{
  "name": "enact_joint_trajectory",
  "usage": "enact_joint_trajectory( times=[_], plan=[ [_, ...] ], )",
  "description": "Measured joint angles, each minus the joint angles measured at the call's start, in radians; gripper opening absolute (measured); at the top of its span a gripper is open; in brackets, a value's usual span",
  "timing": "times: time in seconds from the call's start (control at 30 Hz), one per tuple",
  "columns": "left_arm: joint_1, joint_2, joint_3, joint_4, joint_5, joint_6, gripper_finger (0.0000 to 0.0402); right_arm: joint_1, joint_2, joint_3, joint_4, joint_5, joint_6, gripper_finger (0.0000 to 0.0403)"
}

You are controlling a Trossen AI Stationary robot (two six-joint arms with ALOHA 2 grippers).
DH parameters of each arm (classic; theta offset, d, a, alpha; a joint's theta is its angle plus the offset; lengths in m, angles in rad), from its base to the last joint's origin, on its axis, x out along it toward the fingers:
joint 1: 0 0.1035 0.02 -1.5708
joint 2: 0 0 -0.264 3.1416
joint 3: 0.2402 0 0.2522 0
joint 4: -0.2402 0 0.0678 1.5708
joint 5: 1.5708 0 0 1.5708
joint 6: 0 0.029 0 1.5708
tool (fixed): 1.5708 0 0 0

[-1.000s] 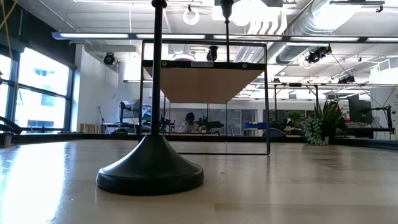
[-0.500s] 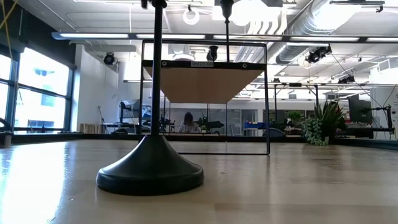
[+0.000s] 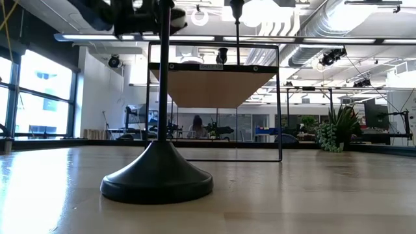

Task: Pick & Place candle stick holders
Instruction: Put the yellow scented candle on the shelf

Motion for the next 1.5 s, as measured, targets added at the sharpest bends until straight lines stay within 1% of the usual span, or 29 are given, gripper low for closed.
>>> enact_joint_trajectory(
  times=[0.1, 0.17, 0.27, 0.33, 0.5, 0.83, 1.07, 1.27, 1.33, 1.5],
  plan=[
    [0.006, 0.041, -0.024, 0.041, 0.033, 0.02, 0.0222, -0.027, 0.0, 0.0, 0.008, 0.028, -0.006, 0.0303],
    [0.005, 0.074, -0.029, 0.051, 0.033, 0.043, 0.0222, -0.051, 0.0, 0.0, 0.014, 0.038, -0.007, 0.0303],
    [0.005, 0.135, -0.033, 0.047, 0.033, 0.06, 0.0222, -0.087, 0.0, 0.0, 0.035, 0.038, -0.022, 0.0303],
    [0.005, 0.169, -0.033, 0.082, 0.045, 0.063, 0.0222, -0.108, 0.0, 0.0, 0.052, 0.038, -0.038, 0.0303],
    [0.005, 0.235, -0.032, 0.102, 0.055, 0.061, 0.0222, -0.145, -0.005, 0.0, 0.06, 0.037, -0.051, 0.0303],
    [0.004, 0.294, -0.032, 0.119, 0.069, 0.1, 0.0222, -0.208, -0.03, 0.0, 0.06, 0.037, -0.051, 0.0303],
    [0.004, 0.364, -0.031, 0.13, 0.084, 0.12, 0.0222, -0.254, -0.05, 0.0, 0.06, 0.027, -0.041, 0.0303],
    [0.004, 0.436, -0.031, 0.236, 0.108, 0.069, 0.0222, -0.277, -0.049, 0.0, 0.058, 0.021, -0.036, 0.0303],
    [0.004, 0.456, -0.031, 0.271, 0.115, 0.064, 0.0222, -0.285, -0.049, 0.0, 0.053, 0.016, -0.008, 0.0303],
    [-0.011, 0.469, -0.03, 0.306, 0.121, 0.047, 0.0222, -0.291, -0.049, 0.0, 0.049, 0.014, 0.021, 0.0303]
  ],
)
